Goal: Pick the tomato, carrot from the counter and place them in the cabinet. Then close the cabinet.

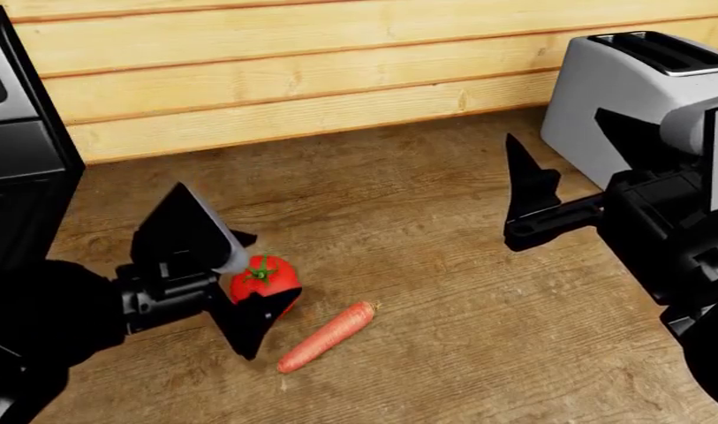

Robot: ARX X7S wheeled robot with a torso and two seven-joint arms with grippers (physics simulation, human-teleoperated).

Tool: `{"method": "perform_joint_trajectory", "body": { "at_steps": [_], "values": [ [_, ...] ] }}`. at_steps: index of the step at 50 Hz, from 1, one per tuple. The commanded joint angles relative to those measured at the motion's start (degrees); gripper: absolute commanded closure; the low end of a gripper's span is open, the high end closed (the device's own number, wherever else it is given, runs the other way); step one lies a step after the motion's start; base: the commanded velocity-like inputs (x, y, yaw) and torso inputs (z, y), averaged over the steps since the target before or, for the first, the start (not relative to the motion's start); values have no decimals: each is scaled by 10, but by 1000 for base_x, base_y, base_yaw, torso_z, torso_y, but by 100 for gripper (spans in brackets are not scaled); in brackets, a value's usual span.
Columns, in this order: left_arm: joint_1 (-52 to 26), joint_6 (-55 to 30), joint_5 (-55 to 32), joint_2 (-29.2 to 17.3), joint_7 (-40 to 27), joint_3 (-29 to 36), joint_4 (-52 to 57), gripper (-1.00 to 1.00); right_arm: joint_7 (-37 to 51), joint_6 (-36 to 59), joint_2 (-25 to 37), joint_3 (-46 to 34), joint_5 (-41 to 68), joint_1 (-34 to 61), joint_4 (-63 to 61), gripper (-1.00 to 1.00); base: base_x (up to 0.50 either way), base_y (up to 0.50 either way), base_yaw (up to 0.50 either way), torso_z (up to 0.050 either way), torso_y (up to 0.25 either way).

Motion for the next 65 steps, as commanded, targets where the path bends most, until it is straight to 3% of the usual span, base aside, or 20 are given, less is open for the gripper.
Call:
{"method": "perform_joint_trajectory", "body": {
  "at_steps": [1,26,27,38,51,65],
  "values": [
    [12,22,12,4,1,13,-19,-100,-3,-13,3,-5,-7,-8,3,-100,0,0,0,0,0],
    [11,44,46,7,-8,49,-61,-100,-3,-29,8,-9,-8,-21,6,-100,0,0,0,0,0],
    [11,43,45,8,-9,48,-61,100,-3,-29,8,-9,-8,-20,6,-100,0,0,0,0,0],
    [18,43,36,-6,-17,26,-33,100,2,-30,12,-5,1,-20,4,-100,0,0,0,0,0],
    [42,60,3,-26,-65,-71,107,100,23,-14,16,7,33,-5,-1,-100,0,0,0,0,1],
    [48,0,-84,-22,-127,-201,247,100,34,-14,24,20,52,-5,-6,-100,0,0,0,0,0]
  ]
}}
